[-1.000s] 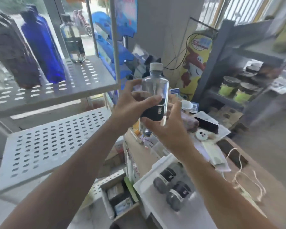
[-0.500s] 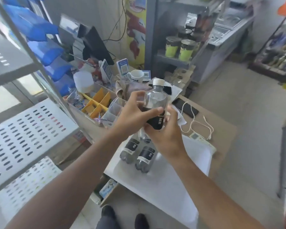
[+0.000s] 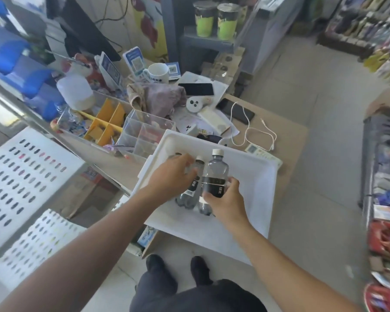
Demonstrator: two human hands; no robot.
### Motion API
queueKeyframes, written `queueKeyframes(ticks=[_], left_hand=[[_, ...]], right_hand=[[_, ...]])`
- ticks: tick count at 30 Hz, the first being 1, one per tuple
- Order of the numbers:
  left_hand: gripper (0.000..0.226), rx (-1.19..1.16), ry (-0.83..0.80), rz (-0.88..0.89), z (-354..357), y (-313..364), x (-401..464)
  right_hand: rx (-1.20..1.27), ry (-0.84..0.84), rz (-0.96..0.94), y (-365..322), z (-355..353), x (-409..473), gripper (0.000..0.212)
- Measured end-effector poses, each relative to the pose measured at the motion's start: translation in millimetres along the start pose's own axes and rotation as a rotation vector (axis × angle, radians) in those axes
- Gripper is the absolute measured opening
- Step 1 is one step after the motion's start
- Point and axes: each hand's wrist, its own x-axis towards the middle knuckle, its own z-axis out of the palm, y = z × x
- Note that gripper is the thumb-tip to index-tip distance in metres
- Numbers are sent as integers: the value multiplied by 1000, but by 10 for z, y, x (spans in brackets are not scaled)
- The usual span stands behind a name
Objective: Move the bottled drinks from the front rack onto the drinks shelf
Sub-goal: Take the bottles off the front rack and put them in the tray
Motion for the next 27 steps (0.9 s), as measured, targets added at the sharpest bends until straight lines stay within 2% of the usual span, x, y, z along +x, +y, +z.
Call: queueKeyframes(ticks=[6, 12, 14, 17, 19, 21, 25, 27], left_hand=[[36, 64, -64, -10, 86, -105, -68], [30, 90, -64, -14, 87, -164, -129], [29, 103, -70, -27, 102, -190, -141], [28, 111, -81, -31, 150, -239, -154], [28, 117, -89, -30, 181, -260, -157], [28, 109, -92, -33, 191, -259, -152], [31, 73, -85, -47, 169, -235, -130], [32, 72, -82, -48, 162, -222, -125]], right_hand=[[-37, -43, 137, 127, 67, 108, 55], [-9, -16, 221, 104, 215, 340, 54], [-18, -19, 215, 130, 262, 336, 60], [-35, -1, 179, 176, 320, 321, 85], [-54, 7, 162, 206, 314, 347, 89], [-49, -14, 182, 220, 271, 395, 78], [-57, -39, 211, 227, 148, 466, 44], [-89, -43, 190, 219, 103, 474, 38]])
